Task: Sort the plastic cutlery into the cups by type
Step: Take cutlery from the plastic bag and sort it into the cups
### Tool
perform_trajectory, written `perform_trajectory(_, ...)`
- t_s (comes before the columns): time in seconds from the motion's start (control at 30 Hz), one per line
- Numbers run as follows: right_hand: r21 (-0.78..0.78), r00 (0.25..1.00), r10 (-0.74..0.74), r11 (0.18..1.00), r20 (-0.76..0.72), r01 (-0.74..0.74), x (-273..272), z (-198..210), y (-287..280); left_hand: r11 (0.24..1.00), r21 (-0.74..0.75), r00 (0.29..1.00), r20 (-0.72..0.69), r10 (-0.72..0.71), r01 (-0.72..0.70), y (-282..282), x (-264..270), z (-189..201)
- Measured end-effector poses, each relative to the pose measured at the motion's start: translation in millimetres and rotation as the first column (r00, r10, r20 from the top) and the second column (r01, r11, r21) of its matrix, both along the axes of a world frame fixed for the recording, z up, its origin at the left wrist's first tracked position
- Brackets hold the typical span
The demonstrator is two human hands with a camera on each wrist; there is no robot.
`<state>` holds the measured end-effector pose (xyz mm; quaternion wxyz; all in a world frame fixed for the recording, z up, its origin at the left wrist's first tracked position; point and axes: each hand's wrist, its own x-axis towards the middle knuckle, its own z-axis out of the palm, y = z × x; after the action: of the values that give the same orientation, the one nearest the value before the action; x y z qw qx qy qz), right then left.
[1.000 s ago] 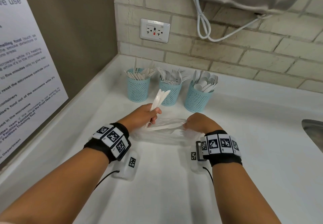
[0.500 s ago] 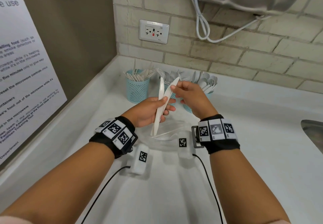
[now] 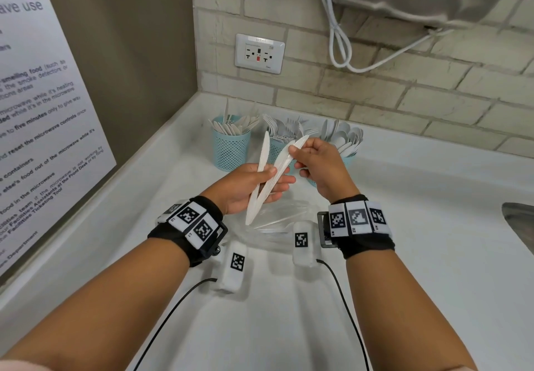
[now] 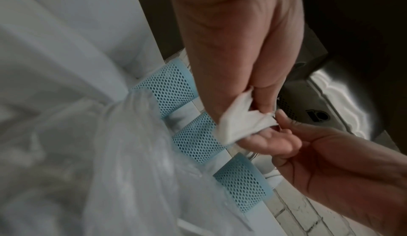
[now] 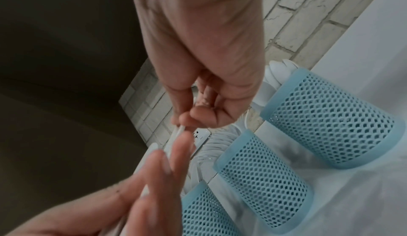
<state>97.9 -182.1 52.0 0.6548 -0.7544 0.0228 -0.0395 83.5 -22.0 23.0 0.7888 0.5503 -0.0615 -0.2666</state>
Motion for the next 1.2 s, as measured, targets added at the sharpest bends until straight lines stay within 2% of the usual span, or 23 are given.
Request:
perform_trajectory(0.13, 0.021, 1.0, 0.009, 1.0, 0.011, -0.01, 0, 0, 0, 0.995, 0.064, 0.997, 0.02, 0.079, -0.08, -3, 0, -1)
perform_trajectory(0.3, 0.031, 0.999, 0.049, 0.998, -0.016, -0.048, 1, 1, 6, 0.99, 0.095, 0.995, 0.029, 0.1, -0.102, -5, 0, -3)
perform_trajectory(0.43, 0.033, 0.994, 0.11, 0.993, -0.01, -0.109, 1, 2, 8, 0.991, 0.123, 0.997, 0.057, 0.047, -0.053, -6, -3, 0)
perform_trajectory(0.57, 0.002, 0.99, 0.141, 0.99, -0.002, -0.141, 3, 2, 7, 0.985, 0.165, 0.998, 0.039, -0.054, 0.047, -6, -5, 4)
perform_trajectory(0.67, 0.001, 0.976, 0.219, 0.976, -0.005, -0.219, 5, 5, 7, 0.972, 0.208, 0.993, 0.02, -0.118, 0.111, -5, -6, 6)
perform_trajectory(0.77, -0.044, 0.96, 0.28, 0.959, -0.015, -0.281, 5, 9, 9, 0.964, 0.241, 0.992, 0.032, -0.123, 0.112, -8, -5, 7)
perform_trajectory(0.87, -0.127, 0.971, 0.24, 0.963, 0.001, -0.238, 8, 8, 12, 0.975, 0.218, 0.998, 0.023, -0.057, 0.051, -9, -2, 5)
perform_trajectory(0.97, -0.145, 0.996, 0.056, 0.988, 0.072, -0.045, 19, 10, 6, 0.986, 0.168, 1.0, 0.0, -0.008, 0.008, -2, 4, -1)
perform_trajectory(1.03, -0.128, 0.995, -0.002, 0.992, 0.095, 0.014, 27, 17, 3, 0.975, 0.213, 0.998, 0.0, 0.067, -0.066, 3, 7, -4)
perform_trajectory(1.13, -0.185, 0.993, 0.101, 0.979, 0.06, -0.088, 35, 32, 13, 0.926, 0.296, 0.972, 0.043, 0.232, -0.234, 6, 10, -3)
perform_trajectory(1.2, -0.221, 0.986, 0.139, 0.968, 0.091, -0.116, 40, 50, 22, 0.915, 0.234, 0.942, 0.018, 0.334, -0.329, 7, 14, -2)
